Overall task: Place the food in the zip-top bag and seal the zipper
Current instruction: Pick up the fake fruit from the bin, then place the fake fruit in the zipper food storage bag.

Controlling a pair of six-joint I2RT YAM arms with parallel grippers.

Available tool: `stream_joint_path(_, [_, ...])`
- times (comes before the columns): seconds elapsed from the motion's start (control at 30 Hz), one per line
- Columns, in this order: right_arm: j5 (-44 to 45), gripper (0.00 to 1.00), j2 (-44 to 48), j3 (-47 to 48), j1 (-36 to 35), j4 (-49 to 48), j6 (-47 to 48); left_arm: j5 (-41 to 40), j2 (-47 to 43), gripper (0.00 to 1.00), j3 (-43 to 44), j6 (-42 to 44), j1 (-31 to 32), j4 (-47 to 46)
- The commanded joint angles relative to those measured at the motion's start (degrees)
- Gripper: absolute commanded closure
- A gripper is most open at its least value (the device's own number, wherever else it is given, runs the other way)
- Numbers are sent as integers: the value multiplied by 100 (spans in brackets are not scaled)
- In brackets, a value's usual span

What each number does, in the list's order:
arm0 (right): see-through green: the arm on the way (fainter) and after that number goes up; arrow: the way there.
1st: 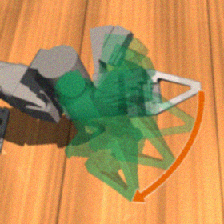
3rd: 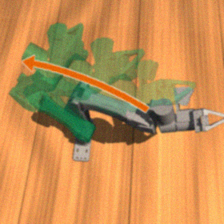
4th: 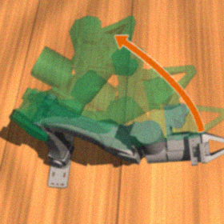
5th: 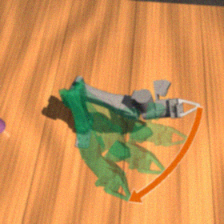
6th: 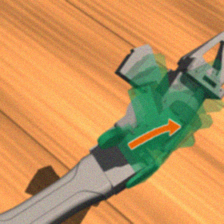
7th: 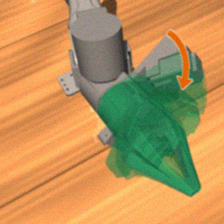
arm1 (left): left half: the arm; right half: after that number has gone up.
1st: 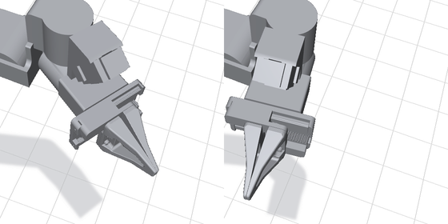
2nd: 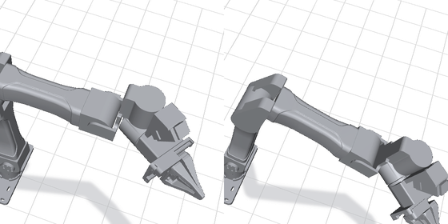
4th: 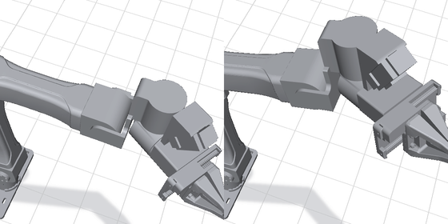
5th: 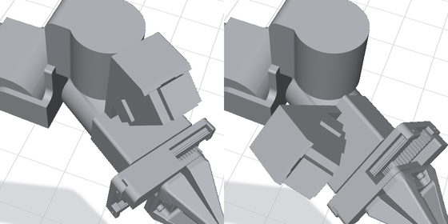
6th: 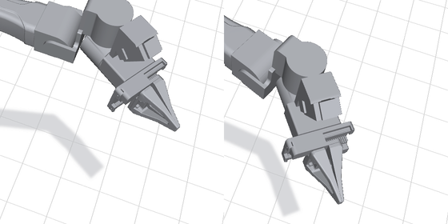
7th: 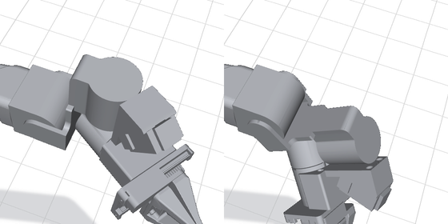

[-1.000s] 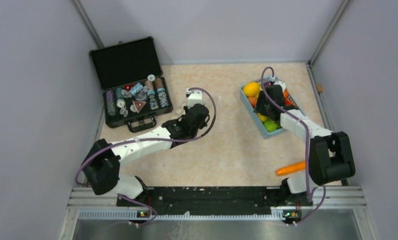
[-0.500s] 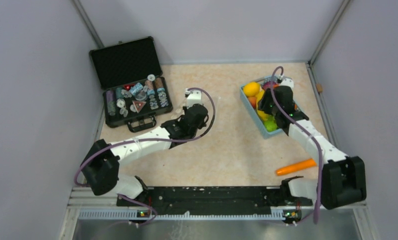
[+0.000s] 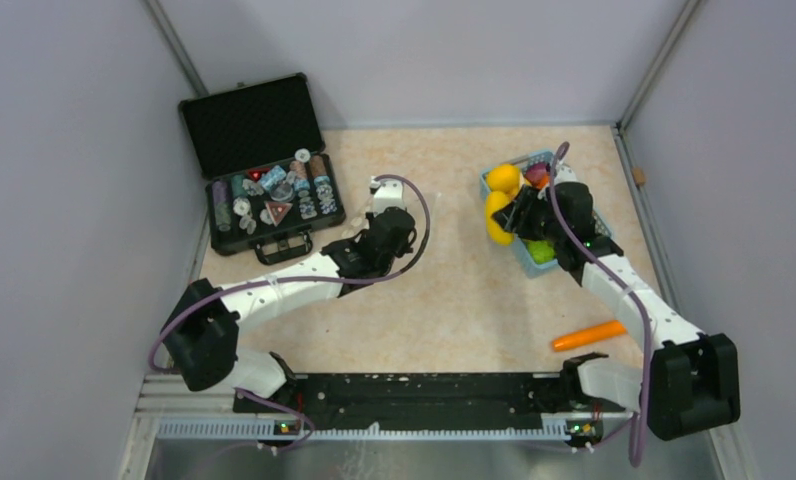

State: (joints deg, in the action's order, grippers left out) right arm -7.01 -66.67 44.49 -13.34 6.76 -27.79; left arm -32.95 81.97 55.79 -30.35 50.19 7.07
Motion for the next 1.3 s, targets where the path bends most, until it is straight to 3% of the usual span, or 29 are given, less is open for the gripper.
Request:
stream_joint_path(0.0, [-1219, 86, 292, -248, 22, -858, -585, 54, -141, 100, -31, -63, -36, -233])
stream_joint_path(0.37, [-3479, 83, -486, -394, -192, -2292, -1423, 142, -66, 100, -18, -144, -36, -297])
stream_joint_path(0.5, [-3398, 83, -971, -83, -628, -1790, -1055, 213, -59, 100, -13, -219, -36, -319])
stream_joint_path(0.7, [-3894, 83, -1485, -520, -704, -3387, -2208, 306, 6, 100, -8, -196, -36, -357])
stream_joint_path(0.97, [-3871, 83, -1906, -256, -789, -3032, -2131, 813, 7, 100, -54, 241, -36, -634])
stream_joint_path(1.1, [-2942, 81, -1836, -109, -801, -2201, -1823, 1391, 107, 100, -21, 527, -29, -799])
stream_joint_path(1.27, [-2832, 80, -2020, -115, -819, -2538, -2195, 1951, 301, 100, 20, 343, 8, -948])
